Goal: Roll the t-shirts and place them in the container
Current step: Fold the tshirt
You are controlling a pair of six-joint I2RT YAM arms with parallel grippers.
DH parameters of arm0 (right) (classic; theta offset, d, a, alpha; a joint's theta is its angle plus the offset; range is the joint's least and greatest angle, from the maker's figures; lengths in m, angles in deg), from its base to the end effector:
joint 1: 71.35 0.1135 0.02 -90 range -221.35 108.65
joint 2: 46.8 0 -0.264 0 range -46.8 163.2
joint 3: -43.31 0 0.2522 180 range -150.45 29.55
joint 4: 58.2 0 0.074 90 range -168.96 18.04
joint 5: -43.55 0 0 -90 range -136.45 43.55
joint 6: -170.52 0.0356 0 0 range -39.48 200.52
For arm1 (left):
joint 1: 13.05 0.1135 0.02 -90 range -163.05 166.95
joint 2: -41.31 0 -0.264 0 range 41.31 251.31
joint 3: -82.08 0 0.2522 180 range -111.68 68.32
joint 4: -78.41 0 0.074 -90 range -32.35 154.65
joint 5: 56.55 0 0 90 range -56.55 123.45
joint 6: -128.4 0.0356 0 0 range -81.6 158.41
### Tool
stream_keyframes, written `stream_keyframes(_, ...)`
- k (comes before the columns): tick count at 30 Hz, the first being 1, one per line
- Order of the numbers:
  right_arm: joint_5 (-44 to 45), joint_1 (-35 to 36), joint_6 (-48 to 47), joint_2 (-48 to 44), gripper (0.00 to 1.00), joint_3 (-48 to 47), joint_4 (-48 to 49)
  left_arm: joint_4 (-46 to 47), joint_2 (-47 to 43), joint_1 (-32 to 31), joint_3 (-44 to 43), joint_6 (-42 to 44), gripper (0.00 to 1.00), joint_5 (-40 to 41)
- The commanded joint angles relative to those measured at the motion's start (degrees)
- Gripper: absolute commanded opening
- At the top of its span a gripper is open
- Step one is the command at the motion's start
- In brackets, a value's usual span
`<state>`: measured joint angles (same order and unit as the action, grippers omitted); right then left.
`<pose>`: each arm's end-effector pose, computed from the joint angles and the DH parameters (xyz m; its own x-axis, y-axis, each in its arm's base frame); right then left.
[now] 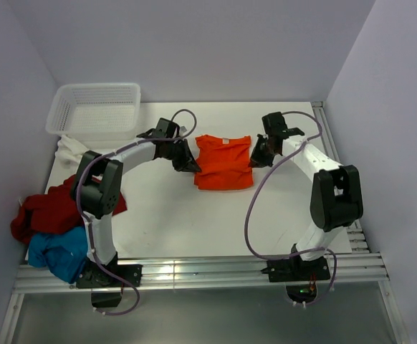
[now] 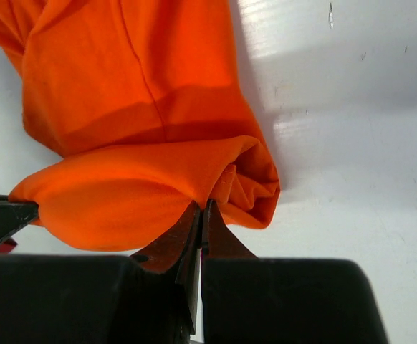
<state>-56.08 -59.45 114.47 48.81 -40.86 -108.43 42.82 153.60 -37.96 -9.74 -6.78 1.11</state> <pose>0.3361 0.0769 0.2302 -0.8714 0.3791 -0.3114 0.2479 0.8880 0.3872 0.3679 -0.1919 0.1832 -0.9750 -0.2080 -0.0788 -0.0919 0.6993 -0.7089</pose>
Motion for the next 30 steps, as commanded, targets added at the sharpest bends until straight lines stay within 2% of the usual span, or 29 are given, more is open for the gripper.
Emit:
stream_keyframes(1,-0.30,-0.83,-0.91,3.07,0.00,-3.41,1.49,0.82,1.79,1.09,-3.84,-1.39,0.04,-1.85)
stream_keyframes(12,-1.01,-2.23,-0.21,10.46,0.00,-10.09,1.75,0.03,8.38,3.99,-10.35,-3.59,0.08,-4.49)
stream_keyframes(13,-1.27,-2.41,-0.03,11.60,0.00,-10.97,2.01,0.11,8.73,4.25,-11.23,-3.68,0.11,-4.66)
stream_keyframes(14,-1.18,-2.50,0.23,12.22,0.04,-11.41,2.10,0.20,9.08,4.69,-11.58,-3.94,0.16,-4.75)
stream_keyframes(15,-0.92,-2.58,0.41,12.75,0.30,-11.94,2.02,0.29,9.70,4.95,-11.93,-4.46,0.24,-4.84)
stream_keyframes(16,-0.74,-2.67,0.93,13.36,0.41,-12.64,1.93,0.99,9.62,5.22,-12.37,-4.73,0.39,-4.75)
stream_keyframes(19,-0.83,-2.85,1.37,12.41,0.52,-13.26,3.50,1.52,8.65,5.83,-14.56,-4.38,0.52,-4.23)
stream_keyframes(22,0.40,-2.94,1.47,9.78,0.54,-13.96,3.51,-2.34,7.68,5.92,-19.30,-1.84,0.59,-0.98)
stream_keyframes(24,0.57,-2.94,1.29,7.32,0.55,-13.88,3.51,-4.27,6.37,6.01,-21.42,-0.35,0.60,1.04)
stream_keyframes(28,-2.49,-2.94,1.38,1.78,0.56,-10.19,5.26,-2.88,1.71,6.01,-19.68,0.45,0.63,3.16)
stream_keyframes(30,-5.47,-2.94,1.64,-1.81,0.49,-7.56,7.19,-1.04,-1.01,6.01,-17.23,-0.16,0.62,1.41)
